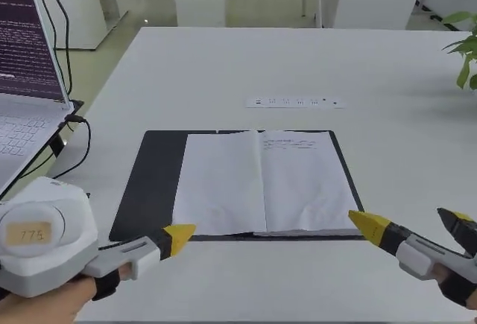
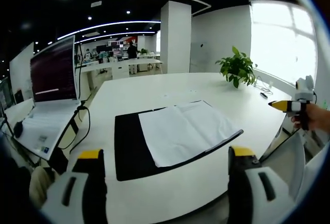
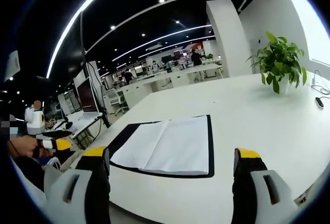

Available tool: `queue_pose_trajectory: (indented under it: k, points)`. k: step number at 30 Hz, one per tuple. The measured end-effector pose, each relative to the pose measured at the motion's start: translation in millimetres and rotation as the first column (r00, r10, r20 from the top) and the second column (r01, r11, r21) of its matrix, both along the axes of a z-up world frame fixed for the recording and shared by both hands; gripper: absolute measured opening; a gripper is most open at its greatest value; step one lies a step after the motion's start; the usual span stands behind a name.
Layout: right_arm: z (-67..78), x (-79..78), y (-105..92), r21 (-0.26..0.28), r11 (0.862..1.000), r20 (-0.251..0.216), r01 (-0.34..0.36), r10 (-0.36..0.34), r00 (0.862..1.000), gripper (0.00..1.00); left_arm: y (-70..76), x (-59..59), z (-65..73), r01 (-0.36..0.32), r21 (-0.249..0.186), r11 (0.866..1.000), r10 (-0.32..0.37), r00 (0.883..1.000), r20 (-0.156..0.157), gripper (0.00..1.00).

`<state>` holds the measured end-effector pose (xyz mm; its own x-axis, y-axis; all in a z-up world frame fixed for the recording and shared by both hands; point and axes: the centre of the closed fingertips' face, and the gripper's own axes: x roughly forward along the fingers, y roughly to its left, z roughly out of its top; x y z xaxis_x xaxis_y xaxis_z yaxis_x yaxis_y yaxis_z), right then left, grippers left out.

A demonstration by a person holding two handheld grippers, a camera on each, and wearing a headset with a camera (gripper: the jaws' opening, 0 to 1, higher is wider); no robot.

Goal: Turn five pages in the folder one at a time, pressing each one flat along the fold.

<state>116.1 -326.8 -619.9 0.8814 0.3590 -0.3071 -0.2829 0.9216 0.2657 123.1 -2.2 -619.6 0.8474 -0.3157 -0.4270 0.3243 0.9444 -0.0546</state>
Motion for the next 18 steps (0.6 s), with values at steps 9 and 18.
queue_pose_trajectory:
  k: [9,18]
  points:
    - [-5.1,-4.4,-0.6,0.020,1.000,-0.013,-0.004,0.004,1.000,0.99,-43.2,17.6,-9.6,0.079,0.006,0.997,-0.079,0.997,-0.013,0.99]
    - [-6.0,-5.6,-2.4,0.033,0.999,-0.012,-0.004,0.004,1.000,0.98,-89.9,37.2,-22.7,0.173,0.016,0.985,-0.173,0.985,-0.024,0.99]
